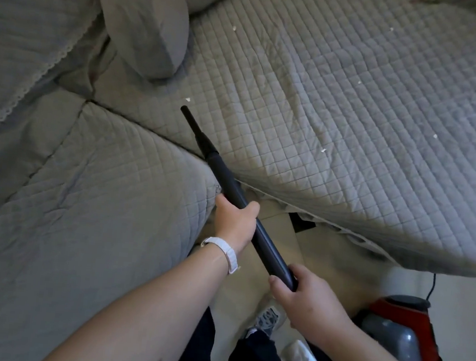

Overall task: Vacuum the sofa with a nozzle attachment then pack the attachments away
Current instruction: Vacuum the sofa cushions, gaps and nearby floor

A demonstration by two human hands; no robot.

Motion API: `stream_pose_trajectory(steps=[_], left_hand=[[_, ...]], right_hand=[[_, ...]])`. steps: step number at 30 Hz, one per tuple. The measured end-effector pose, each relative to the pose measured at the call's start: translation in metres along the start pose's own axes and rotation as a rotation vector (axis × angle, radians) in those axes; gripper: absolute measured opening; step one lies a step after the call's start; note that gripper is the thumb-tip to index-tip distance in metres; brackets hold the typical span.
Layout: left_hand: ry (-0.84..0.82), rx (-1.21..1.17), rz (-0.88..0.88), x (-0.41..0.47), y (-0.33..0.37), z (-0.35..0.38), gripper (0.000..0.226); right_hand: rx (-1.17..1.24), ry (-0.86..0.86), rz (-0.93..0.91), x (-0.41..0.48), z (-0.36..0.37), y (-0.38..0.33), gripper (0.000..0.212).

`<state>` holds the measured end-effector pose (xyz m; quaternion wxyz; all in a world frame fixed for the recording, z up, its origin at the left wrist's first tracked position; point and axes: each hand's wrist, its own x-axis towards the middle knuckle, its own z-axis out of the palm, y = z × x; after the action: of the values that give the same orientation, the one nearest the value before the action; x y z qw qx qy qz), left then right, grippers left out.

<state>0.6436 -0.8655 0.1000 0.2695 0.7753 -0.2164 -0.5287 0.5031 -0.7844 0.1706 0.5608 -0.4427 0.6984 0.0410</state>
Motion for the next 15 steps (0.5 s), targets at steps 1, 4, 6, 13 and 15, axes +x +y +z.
stream_pose_trajectory(steps=[1, 4, 6, 13, 15], left_hand=[[-0.005, 0.007, 0.001, 0.004, 0.001, -0.001, 0.054], [-0.027, 0.020, -0.001, 0.017, 0.007, -0.008, 0.053], [-0.038, 0.010, 0.007, 0.028, 0.015, -0.015, 0.054], [-0.112, 0.078, -0.014, 0.071, 0.033, -0.042, 0.049], [-0.130, 0.088, -0.030, 0.082, 0.035, -0.046, 0.051]], right_hand=[[-0.010, 0.007, 0.010, 0.002, 0.001, -0.004, 0.020], [-0.034, 0.037, 0.028, 0.007, 0.006, -0.018, 0.022], [-0.052, 0.058, 0.034, 0.011, 0.011, -0.031, 0.024], [-0.018, 0.097, 0.069, 0.030, 0.032, -0.076, 0.025], [-0.025, 0.109, 0.081, 0.037, 0.036, -0.084, 0.025]])
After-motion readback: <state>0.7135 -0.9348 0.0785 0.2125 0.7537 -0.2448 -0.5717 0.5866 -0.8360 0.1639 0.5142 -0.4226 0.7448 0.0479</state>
